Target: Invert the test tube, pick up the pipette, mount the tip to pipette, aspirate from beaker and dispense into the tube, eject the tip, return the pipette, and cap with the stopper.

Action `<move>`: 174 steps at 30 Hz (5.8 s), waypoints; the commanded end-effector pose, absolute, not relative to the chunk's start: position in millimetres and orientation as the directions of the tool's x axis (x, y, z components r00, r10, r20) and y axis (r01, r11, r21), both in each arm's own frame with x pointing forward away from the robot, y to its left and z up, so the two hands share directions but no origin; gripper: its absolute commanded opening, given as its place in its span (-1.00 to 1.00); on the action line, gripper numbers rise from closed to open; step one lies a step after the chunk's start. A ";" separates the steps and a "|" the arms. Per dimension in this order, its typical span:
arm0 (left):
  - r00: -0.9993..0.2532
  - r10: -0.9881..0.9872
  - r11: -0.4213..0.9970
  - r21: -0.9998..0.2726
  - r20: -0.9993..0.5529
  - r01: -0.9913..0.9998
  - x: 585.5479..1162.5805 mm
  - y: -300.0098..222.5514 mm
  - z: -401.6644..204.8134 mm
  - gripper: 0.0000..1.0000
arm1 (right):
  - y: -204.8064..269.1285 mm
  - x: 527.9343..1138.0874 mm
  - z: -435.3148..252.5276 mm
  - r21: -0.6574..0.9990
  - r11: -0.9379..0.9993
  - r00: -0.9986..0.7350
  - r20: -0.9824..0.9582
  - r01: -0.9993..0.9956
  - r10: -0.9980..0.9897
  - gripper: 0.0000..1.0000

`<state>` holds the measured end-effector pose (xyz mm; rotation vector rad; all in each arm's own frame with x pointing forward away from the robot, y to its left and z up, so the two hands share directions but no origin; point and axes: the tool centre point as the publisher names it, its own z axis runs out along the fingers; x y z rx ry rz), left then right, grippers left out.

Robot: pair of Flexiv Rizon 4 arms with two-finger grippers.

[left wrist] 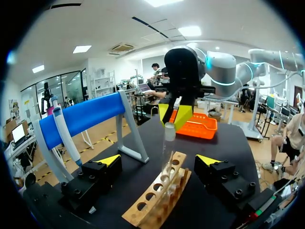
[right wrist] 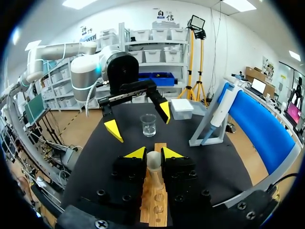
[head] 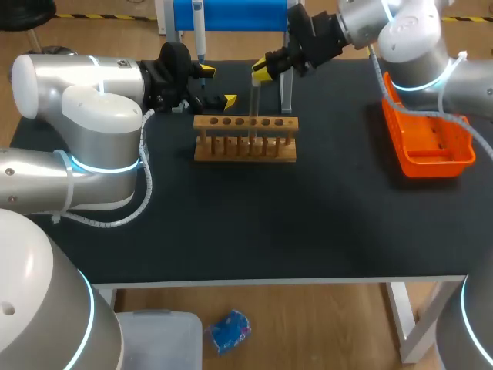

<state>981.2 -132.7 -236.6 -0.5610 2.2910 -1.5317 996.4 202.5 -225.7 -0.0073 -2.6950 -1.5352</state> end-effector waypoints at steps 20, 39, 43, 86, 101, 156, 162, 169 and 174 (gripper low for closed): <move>-0.868 -0.493 0.343 -0.929 -0.053 -0.138 981.6 -133.1 -237.8 1.00 | 203.7 997.9 -225.7 0.835 0.550 -0.999 0.029 0.003 -0.040 -1.00; -0.868 -0.493 0.343 -0.929 -0.053 -0.138 981.6 -133.1 -237.8 1.00 | 203.5 994.9 -241.6 0.828 0.561 -0.998 0.049 0.021 -0.035 -1.00; -0.868 -0.493 0.343 -0.929 -0.053 -0.138 981.6 -133.1 -237.8 1.00 | 203.7 993.9 -245.1 0.826 0.563 -0.998 0.052 0.024 -0.033 -1.00; -0.868 -0.493 0.343 -0.929 -0.053 -0.138 981.6 -133.1 -237.8 1.00 | 207.7 988.0 -195.1 0.994 0.110 -1.000 0.014 0.015 0.013 -0.20; -0.868 -0.493 0.343 -0.929 -0.053 -0.138 981.6 -133.1 -237.8 1.00 | 215.8 988.7 -197.6 0.997 0.072 -1.000 0.017 0.017 0.008 -1.00; -0.868 -0.493 0.343 -0.929 -0.053 -0.138 981.6 -133.1 -237.8 1.00 | 220.3 998.8 -231.2 0.993 0.060 -0.994 0.104 0.106 0.036 -1.00; -0.868 -0.493 0.343 -0.929 -0.053 -0.138 981.6 -133.1 -237.8 1.00 | 220.6 997.7 -235.1 0.992 0.061 -0.993 0.110 0.112 0.036 -1.00; -0.868 -0.493 0.343 -0.929 -0.053 -0.138 981.6 -133.1 -237.8 1.00 | 219.7 998.8 -226.5 0.994 0.047 -0.994 0.101 0.103 0.039 -1.00; -0.868 -0.493 0.343 -0.929 -0.053 -0.138 981.6 -133.1 -237.8 1.00 | 218.8 998.4 -210.3 0.996 0.044 -0.996 0.079 0.080 0.038 -1.00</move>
